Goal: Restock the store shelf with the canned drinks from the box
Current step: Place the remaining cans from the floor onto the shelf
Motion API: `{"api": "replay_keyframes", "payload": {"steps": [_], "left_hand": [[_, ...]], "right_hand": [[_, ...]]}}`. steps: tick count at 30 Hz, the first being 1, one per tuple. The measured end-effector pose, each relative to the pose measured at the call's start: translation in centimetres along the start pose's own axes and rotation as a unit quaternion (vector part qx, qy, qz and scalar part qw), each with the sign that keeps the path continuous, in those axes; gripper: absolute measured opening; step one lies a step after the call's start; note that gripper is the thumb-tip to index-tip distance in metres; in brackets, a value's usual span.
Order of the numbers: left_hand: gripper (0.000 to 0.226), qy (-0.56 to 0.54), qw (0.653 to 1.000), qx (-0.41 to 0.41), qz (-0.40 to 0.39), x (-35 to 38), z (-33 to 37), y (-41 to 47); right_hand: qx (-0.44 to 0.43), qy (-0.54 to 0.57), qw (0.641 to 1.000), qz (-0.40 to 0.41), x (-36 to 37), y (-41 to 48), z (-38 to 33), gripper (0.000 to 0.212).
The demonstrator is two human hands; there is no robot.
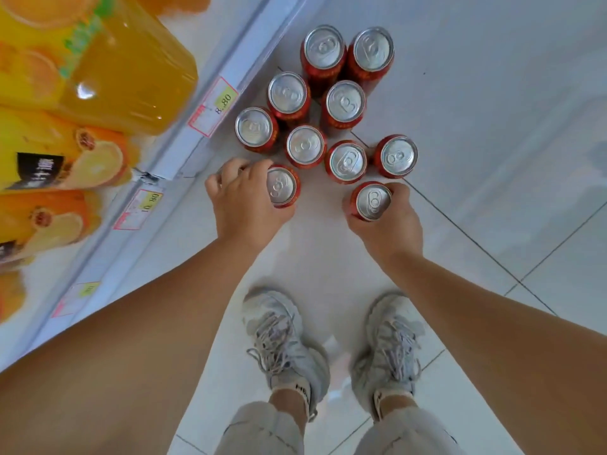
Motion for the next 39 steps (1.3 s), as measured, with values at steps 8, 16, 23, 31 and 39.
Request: {"api": "replay_keyframes", "payload": {"steps": [8,16,23,31,39], "left_hand": [[0.070,-0.275,0.959,-0.062,-0.036,-17.7,3.6,-6.5],[0.064,-0.331,0.940,-0.046,0.066,-49.5,8.9,-14.2],[0.058,-0.346,0.906,-0.058,0.235,-71.9,9.5,-25.0],[0.062,-0.407,0.830,-0.132,0.359,-85.9,3.8,-40.5],[0.058,-0.436,0.761,-0.140,0.459,-92.9,-7.3,-52.8]], "right_hand": [[-0.044,0.026,0.999,-0.016,-14.9,-12.4,-8.9,0.055],[-0.189,0.103,0.977,-0.007,-34.3,-31.0,-26.6,0.058],[-0.352,0.130,0.923,-0.082,-43.7,-48.2,-37.6,0.059],[-0.530,0.139,0.820,-0.163,-46.3,-67.8,-45.9,0.070],[-0.619,0.192,0.746,-0.156,-41.1,-82.4,-52.1,0.069]]}}
Point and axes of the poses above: each hand's wrist, its own y-axis towards the middle knuckle, its own x-axis out of the palm, z = x × y, the point moved 7 cm from there along y, towards the middle knuckle, and after that the axes turned 4 degrees about z, right-handed, at the moved point
